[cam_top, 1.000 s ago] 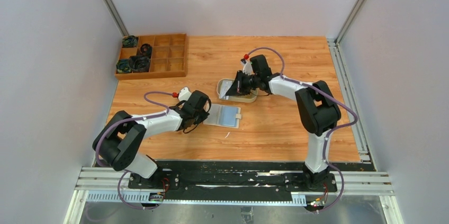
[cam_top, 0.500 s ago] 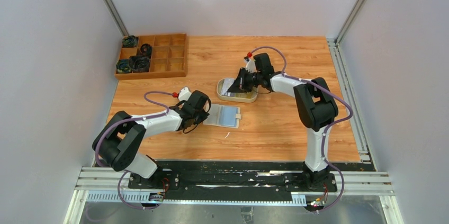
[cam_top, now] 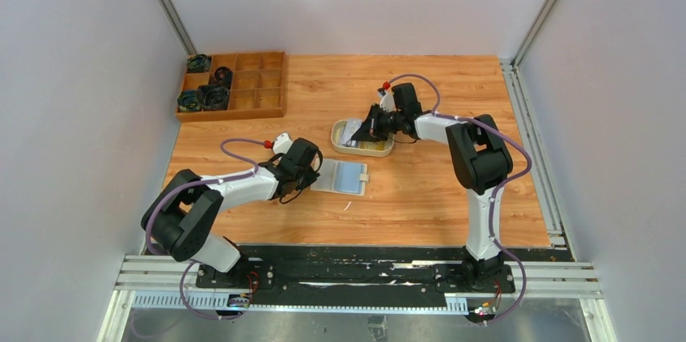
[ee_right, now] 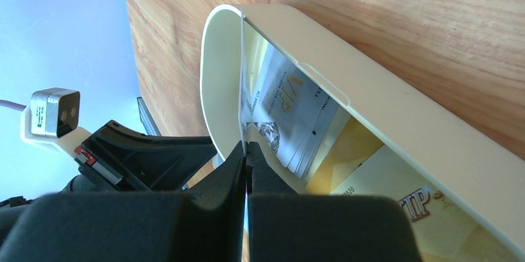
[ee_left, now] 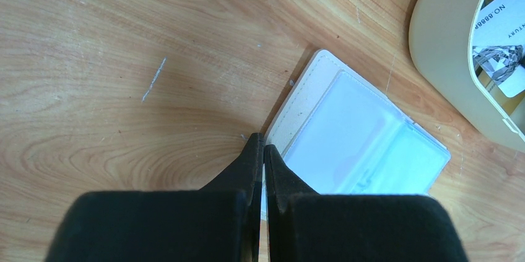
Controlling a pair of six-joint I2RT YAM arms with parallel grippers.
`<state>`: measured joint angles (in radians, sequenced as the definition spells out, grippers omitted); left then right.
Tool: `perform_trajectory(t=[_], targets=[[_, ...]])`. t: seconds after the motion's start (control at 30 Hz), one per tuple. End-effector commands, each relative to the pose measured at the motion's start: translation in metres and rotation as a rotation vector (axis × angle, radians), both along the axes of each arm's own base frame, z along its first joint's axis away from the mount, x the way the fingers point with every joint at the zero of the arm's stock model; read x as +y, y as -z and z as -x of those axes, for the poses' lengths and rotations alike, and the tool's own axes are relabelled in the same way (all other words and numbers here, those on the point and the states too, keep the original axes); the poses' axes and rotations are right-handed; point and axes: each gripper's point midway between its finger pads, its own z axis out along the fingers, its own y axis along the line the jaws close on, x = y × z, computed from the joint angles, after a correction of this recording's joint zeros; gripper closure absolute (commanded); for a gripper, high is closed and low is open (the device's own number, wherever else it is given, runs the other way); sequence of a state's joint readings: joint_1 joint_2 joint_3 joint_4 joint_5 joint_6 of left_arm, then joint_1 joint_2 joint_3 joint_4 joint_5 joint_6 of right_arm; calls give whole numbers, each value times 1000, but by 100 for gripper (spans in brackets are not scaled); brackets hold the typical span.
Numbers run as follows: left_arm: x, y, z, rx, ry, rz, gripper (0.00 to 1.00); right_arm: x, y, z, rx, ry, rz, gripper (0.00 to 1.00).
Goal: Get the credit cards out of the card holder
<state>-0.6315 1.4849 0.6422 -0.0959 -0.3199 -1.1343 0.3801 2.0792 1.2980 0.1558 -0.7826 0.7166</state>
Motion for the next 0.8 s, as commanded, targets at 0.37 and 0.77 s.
perform_trajectory(t=[0.37, 0.77], targets=[[15, 30, 25, 126, 30, -93, 100, 17, 20, 8, 43, -100, 68, 100], [14, 30, 23, 128, 37, -94, 100, 17, 20, 18, 61, -124, 69, 99]])
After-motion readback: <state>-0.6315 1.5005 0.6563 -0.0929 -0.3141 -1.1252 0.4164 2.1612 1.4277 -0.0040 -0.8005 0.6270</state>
